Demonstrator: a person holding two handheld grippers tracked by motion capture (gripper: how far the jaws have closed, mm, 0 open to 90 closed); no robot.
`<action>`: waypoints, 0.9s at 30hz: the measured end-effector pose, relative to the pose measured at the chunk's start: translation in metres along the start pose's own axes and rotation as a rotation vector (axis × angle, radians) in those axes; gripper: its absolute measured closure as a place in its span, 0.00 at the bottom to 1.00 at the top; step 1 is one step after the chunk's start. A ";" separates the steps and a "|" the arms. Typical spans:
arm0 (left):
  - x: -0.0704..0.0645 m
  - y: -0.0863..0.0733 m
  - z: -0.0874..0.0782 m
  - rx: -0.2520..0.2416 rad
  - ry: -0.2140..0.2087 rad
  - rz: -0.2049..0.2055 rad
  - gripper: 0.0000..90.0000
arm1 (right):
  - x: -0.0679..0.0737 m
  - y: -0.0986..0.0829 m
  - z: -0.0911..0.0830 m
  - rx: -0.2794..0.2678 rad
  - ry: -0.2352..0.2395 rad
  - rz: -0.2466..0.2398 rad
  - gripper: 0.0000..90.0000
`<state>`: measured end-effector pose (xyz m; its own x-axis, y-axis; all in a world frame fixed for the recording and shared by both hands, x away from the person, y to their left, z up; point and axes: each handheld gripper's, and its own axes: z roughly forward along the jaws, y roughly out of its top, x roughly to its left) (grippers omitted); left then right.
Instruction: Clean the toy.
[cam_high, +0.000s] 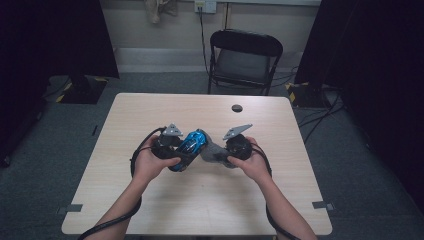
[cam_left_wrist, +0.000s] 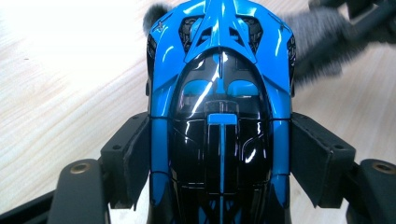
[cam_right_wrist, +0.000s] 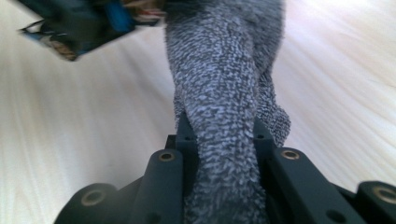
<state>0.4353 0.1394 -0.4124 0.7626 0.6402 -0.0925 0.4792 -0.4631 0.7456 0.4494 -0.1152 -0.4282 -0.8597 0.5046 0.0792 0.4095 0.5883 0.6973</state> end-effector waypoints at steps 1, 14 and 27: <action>0.000 0.001 0.001 0.002 0.000 0.002 0.31 | 0.004 0.001 0.003 0.005 0.012 -0.011 0.82; -0.005 0.006 0.006 0.006 -0.019 0.003 0.31 | 0.029 0.007 0.022 0.034 0.061 -0.092 0.82; -0.003 0.007 0.010 0.003 -0.016 -0.008 0.31 | 0.042 0.002 0.036 0.060 0.116 -0.115 0.82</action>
<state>0.4408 0.1277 -0.4135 0.7656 0.6339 -0.1096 0.4869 -0.4596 0.7428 0.4248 -0.0703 -0.4490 -0.9301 0.3572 0.0853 0.3206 0.6767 0.6628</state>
